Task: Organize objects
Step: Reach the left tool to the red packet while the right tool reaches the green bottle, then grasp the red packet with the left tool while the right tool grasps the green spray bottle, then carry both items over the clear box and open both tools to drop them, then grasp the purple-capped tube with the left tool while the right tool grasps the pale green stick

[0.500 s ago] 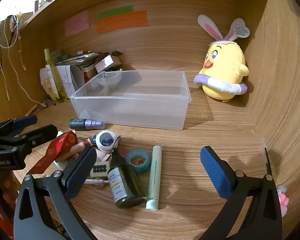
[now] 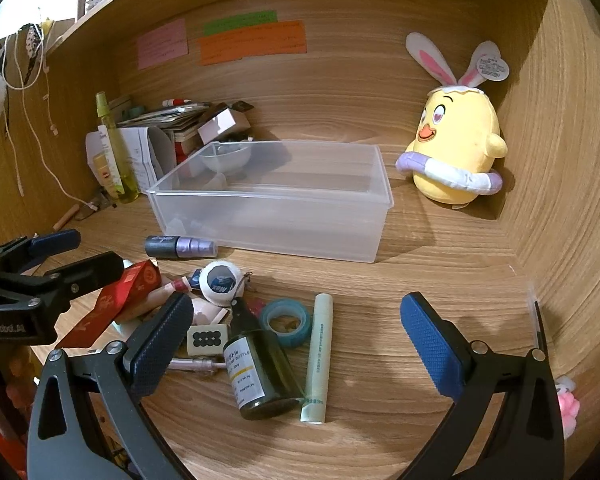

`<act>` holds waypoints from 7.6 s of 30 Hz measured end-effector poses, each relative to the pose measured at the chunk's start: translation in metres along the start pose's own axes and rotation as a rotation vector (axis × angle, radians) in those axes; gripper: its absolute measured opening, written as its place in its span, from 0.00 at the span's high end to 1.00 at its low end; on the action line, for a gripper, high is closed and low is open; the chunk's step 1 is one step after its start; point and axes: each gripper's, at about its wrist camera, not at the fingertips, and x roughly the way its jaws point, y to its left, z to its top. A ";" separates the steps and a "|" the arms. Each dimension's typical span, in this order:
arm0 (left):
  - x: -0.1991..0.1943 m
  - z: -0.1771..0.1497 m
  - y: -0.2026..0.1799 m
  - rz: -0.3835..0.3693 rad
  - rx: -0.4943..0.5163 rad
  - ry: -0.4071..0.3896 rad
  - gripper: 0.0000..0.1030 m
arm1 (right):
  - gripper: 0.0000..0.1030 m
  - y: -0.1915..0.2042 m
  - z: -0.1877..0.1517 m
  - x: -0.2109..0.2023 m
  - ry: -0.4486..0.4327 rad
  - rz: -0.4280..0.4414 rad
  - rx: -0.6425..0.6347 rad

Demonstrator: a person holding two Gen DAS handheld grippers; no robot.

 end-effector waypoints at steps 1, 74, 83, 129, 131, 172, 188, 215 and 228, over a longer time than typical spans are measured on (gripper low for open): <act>0.000 0.000 0.000 -0.001 -0.002 0.001 0.00 | 0.00 0.000 0.000 0.000 0.001 0.000 0.001; 0.034 -0.010 0.024 -0.021 -0.122 0.249 0.00 | 0.38 -0.011 -0.025 0.021 0.116 0.149 -0.025; 0.060 -0.005 0.037 -0.033 -0.182 0.316 0.21 | 0.60 0.004 -0.034 0.033 0.172 0.188 -0.060; 0.008 0.075 0.014 -0.054 -0.093 0.015 0.47 | 0.63 -0.013 0.066 0.020 -0.083 0.147 -0.047; 0.011 0.083 0.013 -0.054 -0.088 0.010 0.47 | 0.63 -0.013 0.075 0.023 -0.095 0.147 -0.055; 0.173 0.145 0.009 -0.039 -0.010 0.258 0.47 | 0.63 -0.022 0.120 0.158 0.136 0.077 -0.124; 0.175 0.149 0.001 -0.051 -0.004 0.277 0.47 | 0.62 -0.024 0.111 0.181 0.207 -0.003 -0.161; 0.060 0.098 -0.010 0.037 0.013 0.102 0.11 | 0.17 -0.017 0.090 0.053 0.004 0.007 -0.101; 0.046 0.035 0.005 0.024 -0.011 0.166 0.11 | 0.17 -0.035 0.044 0.024 0.038 -0.020 -0.002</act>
